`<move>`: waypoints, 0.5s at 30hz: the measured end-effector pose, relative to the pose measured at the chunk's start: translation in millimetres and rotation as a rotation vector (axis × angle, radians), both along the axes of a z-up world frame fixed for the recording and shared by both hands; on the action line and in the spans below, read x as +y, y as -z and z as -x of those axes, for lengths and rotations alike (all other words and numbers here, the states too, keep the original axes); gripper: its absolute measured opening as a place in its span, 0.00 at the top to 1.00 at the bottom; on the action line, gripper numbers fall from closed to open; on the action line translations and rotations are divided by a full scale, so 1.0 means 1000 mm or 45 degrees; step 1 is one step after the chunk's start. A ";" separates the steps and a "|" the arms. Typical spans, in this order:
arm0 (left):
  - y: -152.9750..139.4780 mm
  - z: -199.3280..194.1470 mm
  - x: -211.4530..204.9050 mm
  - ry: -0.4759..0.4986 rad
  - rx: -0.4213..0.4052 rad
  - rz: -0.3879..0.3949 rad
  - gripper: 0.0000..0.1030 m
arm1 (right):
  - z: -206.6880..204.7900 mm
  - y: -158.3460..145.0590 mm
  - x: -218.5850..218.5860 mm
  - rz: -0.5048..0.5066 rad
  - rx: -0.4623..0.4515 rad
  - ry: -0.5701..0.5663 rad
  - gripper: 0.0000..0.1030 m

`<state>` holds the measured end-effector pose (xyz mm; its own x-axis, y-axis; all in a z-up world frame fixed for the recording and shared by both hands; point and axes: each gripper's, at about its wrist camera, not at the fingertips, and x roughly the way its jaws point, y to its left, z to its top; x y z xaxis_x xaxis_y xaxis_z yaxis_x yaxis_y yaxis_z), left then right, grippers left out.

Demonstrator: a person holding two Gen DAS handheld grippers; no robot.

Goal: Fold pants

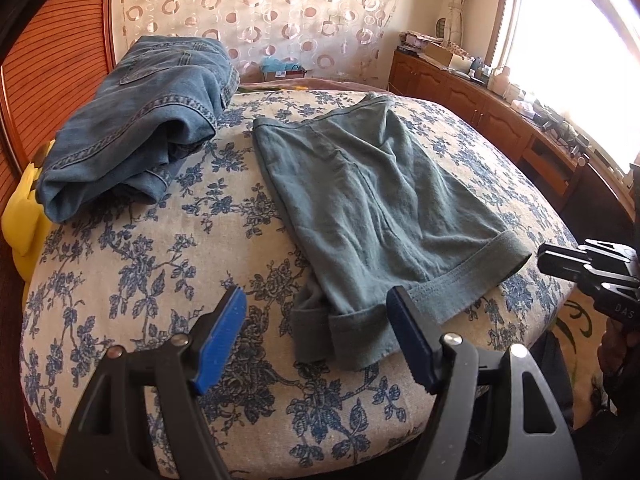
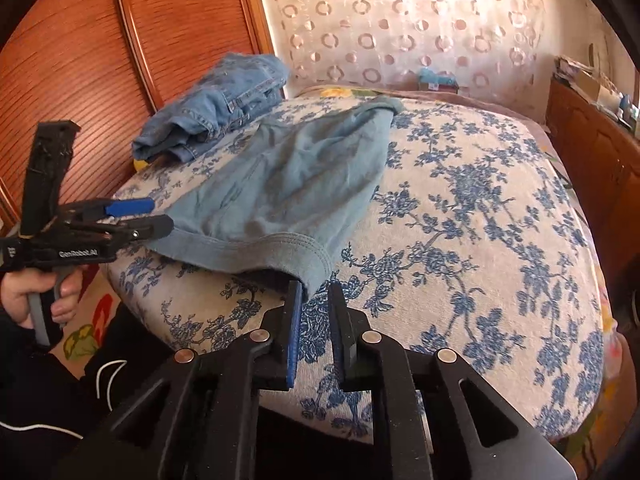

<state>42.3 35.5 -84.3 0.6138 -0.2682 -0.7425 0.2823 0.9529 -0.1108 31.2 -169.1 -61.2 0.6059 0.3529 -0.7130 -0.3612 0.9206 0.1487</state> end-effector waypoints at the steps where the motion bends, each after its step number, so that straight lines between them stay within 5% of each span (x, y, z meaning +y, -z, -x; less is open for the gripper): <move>1: -0.001 0.000 -0.001 -0.002 -0.010 -0.009 0.30 | 0.001 -0.002 -0.001 0.001 -0.006 0.003 0.87; 15: -0.008 -0.012 0.002 -0.109 -0.162 -0.047 0.30 | -0.013 -0.012 0.000 0.000 -0.065 0.024 0.82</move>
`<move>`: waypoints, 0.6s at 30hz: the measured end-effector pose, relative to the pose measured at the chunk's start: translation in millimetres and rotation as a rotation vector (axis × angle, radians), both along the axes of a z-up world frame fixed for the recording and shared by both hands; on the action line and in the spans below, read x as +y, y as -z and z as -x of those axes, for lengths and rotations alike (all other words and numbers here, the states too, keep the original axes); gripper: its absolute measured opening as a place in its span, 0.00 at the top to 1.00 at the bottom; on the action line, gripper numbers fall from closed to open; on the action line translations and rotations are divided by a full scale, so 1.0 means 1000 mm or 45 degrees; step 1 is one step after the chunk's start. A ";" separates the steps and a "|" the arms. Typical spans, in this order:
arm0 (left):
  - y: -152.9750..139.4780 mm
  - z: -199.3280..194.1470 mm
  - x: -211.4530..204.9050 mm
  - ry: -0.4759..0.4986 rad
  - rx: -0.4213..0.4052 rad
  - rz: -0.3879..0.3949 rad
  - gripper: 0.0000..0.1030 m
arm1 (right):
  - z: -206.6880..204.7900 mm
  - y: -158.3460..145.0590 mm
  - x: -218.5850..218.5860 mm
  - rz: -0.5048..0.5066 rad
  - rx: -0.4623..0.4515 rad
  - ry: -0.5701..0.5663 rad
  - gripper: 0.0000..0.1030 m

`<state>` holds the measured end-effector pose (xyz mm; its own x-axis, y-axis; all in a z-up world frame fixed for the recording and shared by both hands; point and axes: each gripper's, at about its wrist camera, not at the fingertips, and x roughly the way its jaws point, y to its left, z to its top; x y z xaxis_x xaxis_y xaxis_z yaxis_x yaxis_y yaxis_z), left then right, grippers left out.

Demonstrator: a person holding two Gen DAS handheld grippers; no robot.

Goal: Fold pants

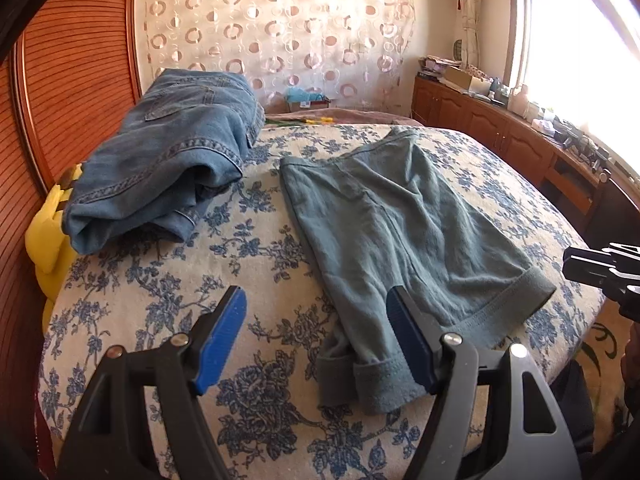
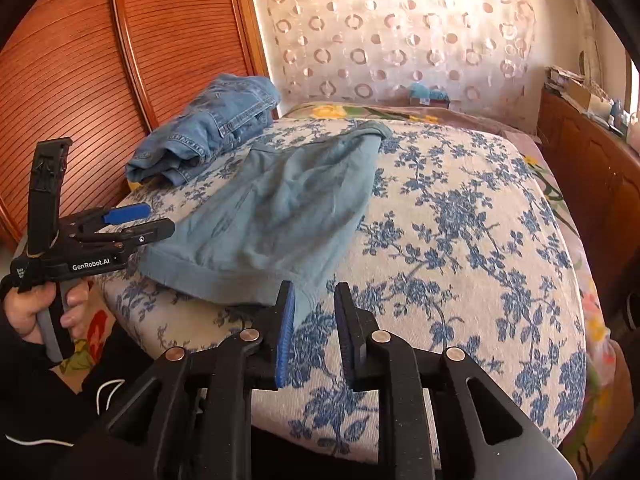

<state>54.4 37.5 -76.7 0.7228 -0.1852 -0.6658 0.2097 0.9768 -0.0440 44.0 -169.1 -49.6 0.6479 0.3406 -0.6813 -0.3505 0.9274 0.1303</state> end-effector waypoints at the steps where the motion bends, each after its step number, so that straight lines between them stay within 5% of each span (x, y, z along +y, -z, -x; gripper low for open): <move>1: 0.000 -0.001 0.000 -0.001 -0.003 0.001 0.30 | -0.002 0.000 0.001 -0.002 0.001 -0.003 0.81; 18: 0.010 0.003 0.001 0.079 0.100 0.069 0.31 | -0.013 0.008 0.020 -0.005 0.003 -0.016 0.78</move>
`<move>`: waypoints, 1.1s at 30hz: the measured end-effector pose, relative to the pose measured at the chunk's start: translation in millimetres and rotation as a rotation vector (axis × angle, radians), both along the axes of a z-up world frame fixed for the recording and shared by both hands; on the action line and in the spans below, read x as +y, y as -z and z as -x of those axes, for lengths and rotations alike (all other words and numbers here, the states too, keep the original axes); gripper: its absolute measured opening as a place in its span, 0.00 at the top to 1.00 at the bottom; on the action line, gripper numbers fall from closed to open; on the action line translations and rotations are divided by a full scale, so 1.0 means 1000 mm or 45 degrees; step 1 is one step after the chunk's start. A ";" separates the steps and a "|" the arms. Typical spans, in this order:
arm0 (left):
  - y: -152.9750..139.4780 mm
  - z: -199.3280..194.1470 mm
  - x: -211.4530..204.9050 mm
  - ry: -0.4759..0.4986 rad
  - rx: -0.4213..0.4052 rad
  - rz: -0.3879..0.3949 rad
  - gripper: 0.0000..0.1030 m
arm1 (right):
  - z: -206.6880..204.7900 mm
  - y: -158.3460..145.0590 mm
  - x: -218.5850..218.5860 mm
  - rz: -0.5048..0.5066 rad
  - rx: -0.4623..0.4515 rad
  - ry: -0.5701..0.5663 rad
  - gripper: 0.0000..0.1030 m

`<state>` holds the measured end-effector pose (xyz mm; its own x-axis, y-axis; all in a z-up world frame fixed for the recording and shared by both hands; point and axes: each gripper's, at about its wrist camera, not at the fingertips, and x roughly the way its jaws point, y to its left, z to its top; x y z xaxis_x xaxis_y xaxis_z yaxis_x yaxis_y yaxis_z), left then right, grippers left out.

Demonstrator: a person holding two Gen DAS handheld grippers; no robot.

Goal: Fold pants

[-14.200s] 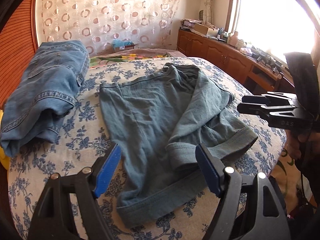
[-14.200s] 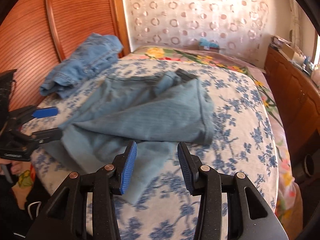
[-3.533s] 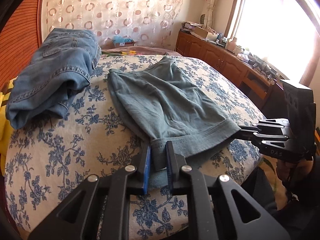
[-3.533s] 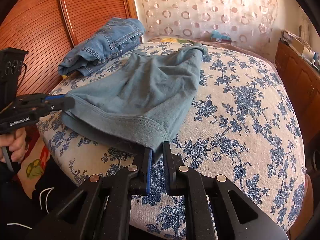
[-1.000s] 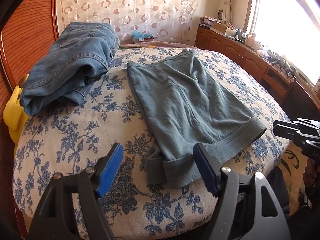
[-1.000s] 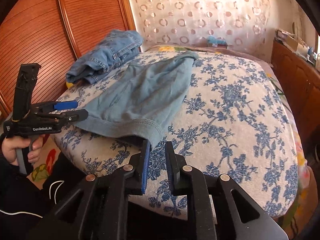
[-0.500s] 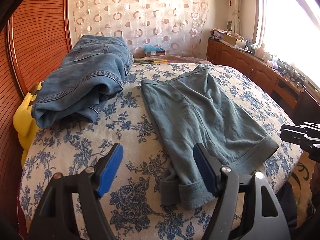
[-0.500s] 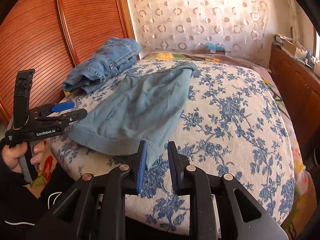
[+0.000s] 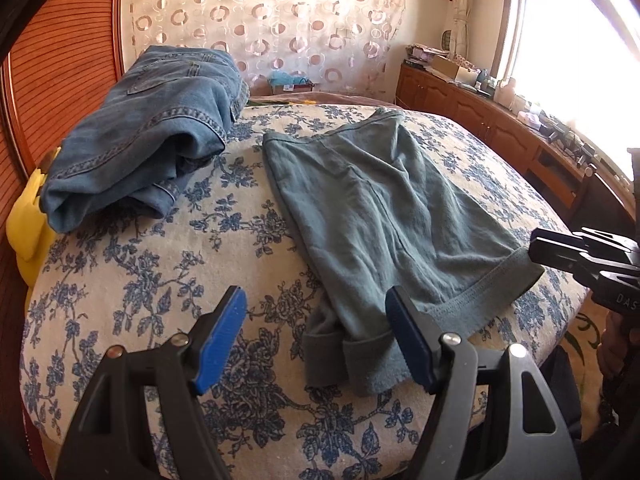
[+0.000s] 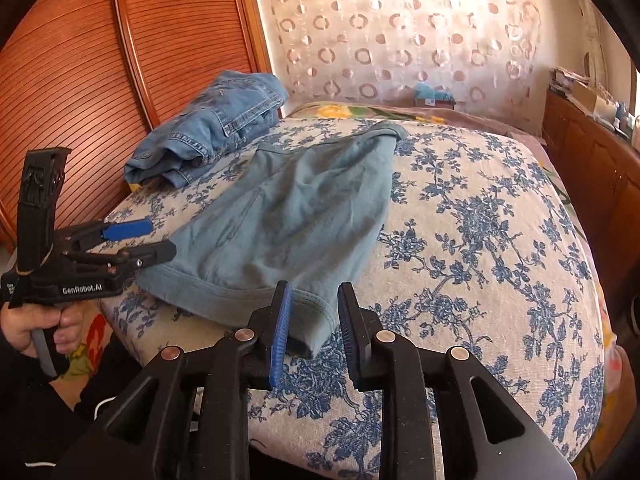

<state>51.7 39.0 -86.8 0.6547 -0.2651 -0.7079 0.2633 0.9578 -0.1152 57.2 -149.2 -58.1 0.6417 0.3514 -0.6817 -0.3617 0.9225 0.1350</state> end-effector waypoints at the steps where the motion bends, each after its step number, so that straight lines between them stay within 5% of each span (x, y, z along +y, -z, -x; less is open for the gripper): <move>1: 0.000 0.001 0.000 0.008 0.000 0.015 0.31 | -0.001 0.000 0.001 0.000 0.000 0.000 0.77; 14: 0.013 0.018 0.004 0.057 0.047 -0.012 0.31 | -0.001 0.019 0.003 0.020 0.056 0.020 0.71; 23: 0.013 0.022 0.002 0.114 0.054 0.029 0.56 | 0.006 0.025 -0.006 0.024 0.087 0.044 0.65; 30: 0.012 0.024 0.002 0.108 0.058 0.033 0.56 | 0.006 0.031 -0.003 0.032 0.104 0.033 0.62; 33: 0.012 0.024 0.001 0.114 0.061 0.034 0.64 | 0.008 0.031 -0.001 0.033 0.106 0.017 0.62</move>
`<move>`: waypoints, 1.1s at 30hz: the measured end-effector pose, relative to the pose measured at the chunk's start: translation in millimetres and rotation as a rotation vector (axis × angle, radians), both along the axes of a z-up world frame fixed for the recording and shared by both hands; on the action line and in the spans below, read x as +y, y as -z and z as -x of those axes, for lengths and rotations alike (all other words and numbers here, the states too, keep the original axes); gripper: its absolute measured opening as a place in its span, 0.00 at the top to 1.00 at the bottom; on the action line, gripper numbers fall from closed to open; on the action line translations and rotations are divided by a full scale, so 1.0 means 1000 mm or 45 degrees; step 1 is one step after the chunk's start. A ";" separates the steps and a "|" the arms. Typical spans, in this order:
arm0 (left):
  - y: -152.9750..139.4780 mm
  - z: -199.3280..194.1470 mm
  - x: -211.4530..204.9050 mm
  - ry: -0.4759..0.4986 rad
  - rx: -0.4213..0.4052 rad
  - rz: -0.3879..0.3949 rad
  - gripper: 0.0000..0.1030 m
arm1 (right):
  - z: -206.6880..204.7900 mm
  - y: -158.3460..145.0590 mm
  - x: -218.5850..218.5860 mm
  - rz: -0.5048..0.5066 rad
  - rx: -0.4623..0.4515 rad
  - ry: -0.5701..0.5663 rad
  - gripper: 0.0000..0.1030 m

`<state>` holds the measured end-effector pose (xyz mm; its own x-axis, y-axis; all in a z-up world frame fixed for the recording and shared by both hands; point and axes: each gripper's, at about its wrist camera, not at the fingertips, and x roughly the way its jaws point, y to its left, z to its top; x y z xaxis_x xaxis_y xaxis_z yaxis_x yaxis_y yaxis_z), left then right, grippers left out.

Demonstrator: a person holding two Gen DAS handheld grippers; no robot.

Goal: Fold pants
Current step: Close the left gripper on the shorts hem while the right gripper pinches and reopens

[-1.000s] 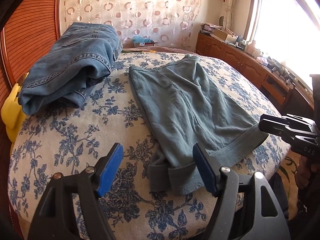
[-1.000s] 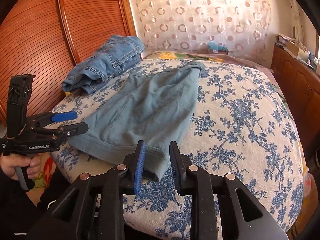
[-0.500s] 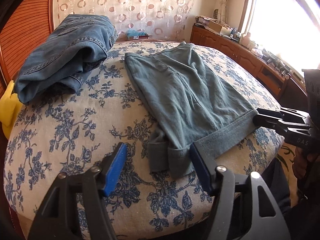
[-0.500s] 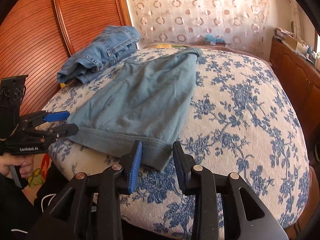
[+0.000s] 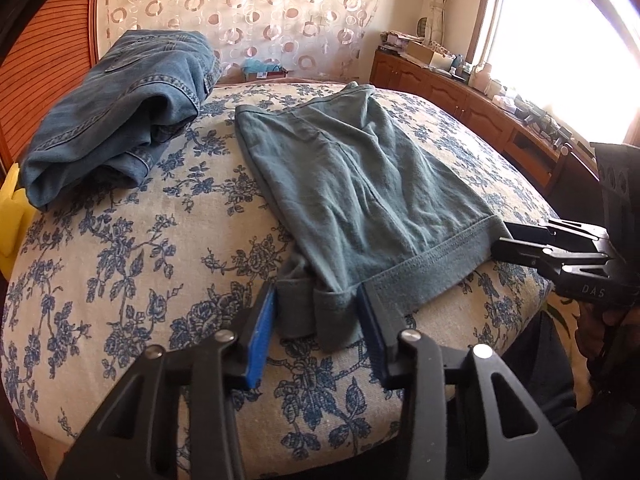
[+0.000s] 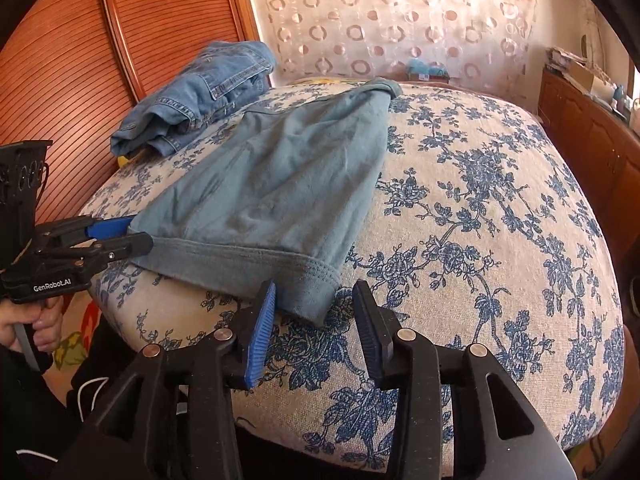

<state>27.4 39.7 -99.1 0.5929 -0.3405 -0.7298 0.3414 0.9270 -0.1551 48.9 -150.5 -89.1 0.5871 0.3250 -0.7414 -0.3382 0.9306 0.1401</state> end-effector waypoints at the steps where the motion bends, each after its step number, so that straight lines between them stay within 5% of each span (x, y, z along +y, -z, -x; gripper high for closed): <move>1: -0.001 0.001 0.000 -0.003 0.002 0.005 0.66 | 0.002 0.000 0.001 0.004 -0.005 -0.008 0.65; 5: -0.005 0.004 -0.001 0.006 -0.011 0.009 0.81 | 0.003 -0.001 -0.001 -0.028 0.014 -0.035 0.88; 12: -0.016 0.011 0.006 0.020 -0.001 0.061 0.90 | 0.014 -0.011 -0.006 -0.069 0.020 -0.073 1.00; 21: -0.015 0.014 0.009 0.002 0.026 0.055 0.90 | 0.021 -0.025 -0.016 -0.079 -0.033 -0.053 1.00; 25: -0.015 0.010 0.007 -0.001 0.027 0.041 0.90 | 0.017 -0.024 -0.009 -0.055 -0.039 -0.059 0.71; 33: -0.007 0.003 0.008 0.001 0.043 0.038 0.90 | 0.002 -0.001 0.010 -0.002 0.004 -0.077 0.71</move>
<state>24.1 47.7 -91.9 0.5681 -0.3630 -0.7386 0.3362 0.9215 -0.1944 47.3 -140.0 -87.9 0.5644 0.3608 -0.7425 -0.3932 0.9083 0.1426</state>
